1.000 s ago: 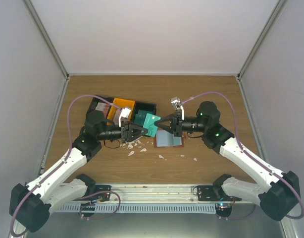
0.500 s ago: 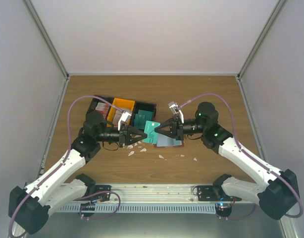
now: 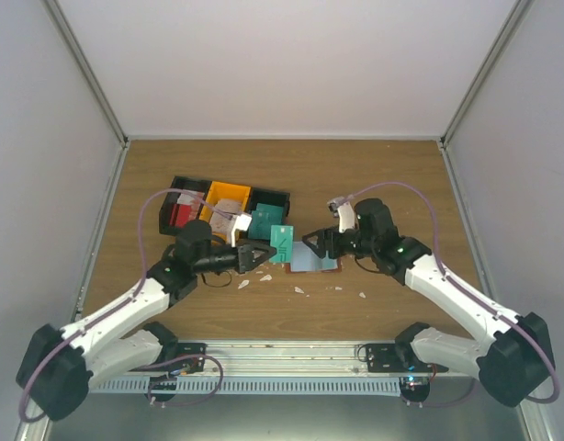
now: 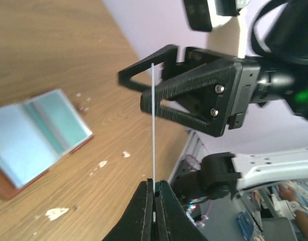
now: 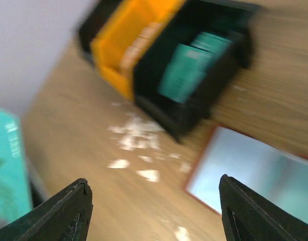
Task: Put the credit cards into the card holder
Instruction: Adjust the storage box at the center of the board.
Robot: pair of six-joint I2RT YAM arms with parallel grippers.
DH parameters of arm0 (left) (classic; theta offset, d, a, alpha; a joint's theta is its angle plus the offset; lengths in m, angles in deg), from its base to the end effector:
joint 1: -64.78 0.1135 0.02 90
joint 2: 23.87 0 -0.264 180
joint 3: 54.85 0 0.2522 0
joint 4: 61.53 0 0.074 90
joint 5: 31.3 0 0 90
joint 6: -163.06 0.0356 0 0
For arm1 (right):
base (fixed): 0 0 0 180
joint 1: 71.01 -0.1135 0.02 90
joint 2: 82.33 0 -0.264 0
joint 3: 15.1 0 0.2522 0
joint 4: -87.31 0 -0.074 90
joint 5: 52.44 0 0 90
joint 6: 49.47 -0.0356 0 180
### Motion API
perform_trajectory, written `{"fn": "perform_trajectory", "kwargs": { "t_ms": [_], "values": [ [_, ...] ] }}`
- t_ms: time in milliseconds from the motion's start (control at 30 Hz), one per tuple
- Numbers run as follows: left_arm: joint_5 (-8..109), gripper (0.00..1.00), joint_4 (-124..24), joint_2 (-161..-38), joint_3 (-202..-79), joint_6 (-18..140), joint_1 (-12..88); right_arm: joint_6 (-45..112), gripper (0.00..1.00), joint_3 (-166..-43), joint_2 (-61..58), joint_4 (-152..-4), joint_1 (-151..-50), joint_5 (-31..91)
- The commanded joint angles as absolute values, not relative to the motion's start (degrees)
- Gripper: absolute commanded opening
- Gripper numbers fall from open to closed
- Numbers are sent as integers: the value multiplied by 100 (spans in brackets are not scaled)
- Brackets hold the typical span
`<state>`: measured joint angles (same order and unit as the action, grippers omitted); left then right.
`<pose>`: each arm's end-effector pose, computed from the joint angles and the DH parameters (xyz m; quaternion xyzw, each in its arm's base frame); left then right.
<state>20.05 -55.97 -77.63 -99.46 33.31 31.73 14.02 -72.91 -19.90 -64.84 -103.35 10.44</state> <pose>0.1651 -0.1339 0.2605 0.1581 0.7577 -0.5529 0.3084 0.1927 0.1412 0.2705 -0.1560 0.8453 0.4088 0.3065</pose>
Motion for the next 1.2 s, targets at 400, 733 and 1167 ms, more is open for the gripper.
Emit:
{"fn": "perform_trajectory", "kwargs": {
  "t_ms": [400, 733, 1167],
  "values": [
    [3903, 0, -7199, -10836, -10419, 2372, 2128, 1221, 56, -7228, -170, -5079, -10382, 4545],
    [3945, 0, -7343, -11658, -10751, 2116, 2111, 1144, 53, -7020, 187, -5247, -10388, 4406],
    [4027, 0, -7373, -12139, -10832, 1571, 2040, 769, 43, -6835, 386, -5239, -10389, 4166]
  ]
}}
